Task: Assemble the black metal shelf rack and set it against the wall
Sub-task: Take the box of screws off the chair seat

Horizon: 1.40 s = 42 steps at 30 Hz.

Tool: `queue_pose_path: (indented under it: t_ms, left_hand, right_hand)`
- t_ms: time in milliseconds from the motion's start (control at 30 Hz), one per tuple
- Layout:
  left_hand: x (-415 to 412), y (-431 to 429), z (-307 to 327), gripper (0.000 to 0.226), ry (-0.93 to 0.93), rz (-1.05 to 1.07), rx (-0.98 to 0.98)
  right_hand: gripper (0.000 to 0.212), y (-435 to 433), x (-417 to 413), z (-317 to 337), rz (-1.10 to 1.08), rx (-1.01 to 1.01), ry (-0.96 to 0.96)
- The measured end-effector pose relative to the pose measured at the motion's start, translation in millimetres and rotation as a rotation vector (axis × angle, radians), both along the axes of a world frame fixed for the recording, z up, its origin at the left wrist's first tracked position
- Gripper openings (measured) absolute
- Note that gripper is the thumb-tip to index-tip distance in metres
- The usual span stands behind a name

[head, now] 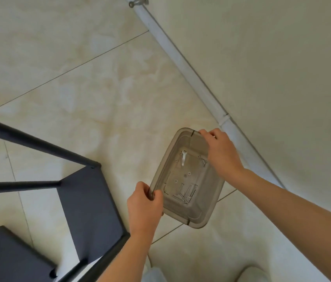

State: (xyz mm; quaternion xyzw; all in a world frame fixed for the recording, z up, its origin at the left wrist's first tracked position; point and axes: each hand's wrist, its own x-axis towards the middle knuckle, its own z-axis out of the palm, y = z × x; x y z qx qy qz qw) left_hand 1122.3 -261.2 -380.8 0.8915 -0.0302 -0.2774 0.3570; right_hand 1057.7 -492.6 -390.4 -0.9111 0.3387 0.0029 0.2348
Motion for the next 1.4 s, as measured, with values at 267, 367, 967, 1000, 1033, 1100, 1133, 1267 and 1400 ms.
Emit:
queue_pose_path:
  t_ms: [267,367,967,1000,1033,1100,1133,1267,1400]
  left_hand:
    - [0.0,13.6,-33.5,0.027,0.035,-0.217,-0.083]
    - [-2.6,19.8,-40.6,0.021,0.027,-0.343,-0.006]
    - [-4.5,12.4,-44.2,0.031,-0.32,-0.514,0.442]
    - [-5.0,13.1,-44.9,0.032,-0.332,-0.545,0.446]
    - [-6.7,14.1,-45.0,0.033,-0.337,-0.565,0.444]
    - [-11.2,16.6,-43.7,0.034,-0.316,-0.568,0.425]
    - [-12.5,18.2,-42.4,0.033,-0.294,-0.555,0.409]
    - [-11.0,28.6,-39.9,0.012,-0.195,-0.488,0.264]
    - [-8.6,37.4,-37.1,0.012,-0.158,-0.419,0.179]
  right_hand:
    - [0.071,2.0,3.7,-26.9,0.118,-0.108,-0.015]
    - [0.075,3.0,6.1,-37.7,0.169,-0.181,0.032]
    - [0.07,75.2,-78.5,-36.0,-0.382,0.317,0.058]
    - [0.068,80.0,-83.5,-37.3,-0.389,0.344,0.042]
    - [0.066,83.5,-87.2,-38.4,-0.392,0.361,0.027]
    - [0.061,89.1,-88.4,-38.0,-0.389,0.382,0.029]
    - [0.059,91.2,-87.0,-37.5,-0.391,0.394,0.041]
    - [0.064,101.5,-73.6,-31.4,-0.367,0.438,0.047]
    - [0.064,109.2,-63.5,-28.1,-0.339,0.449,0.046]
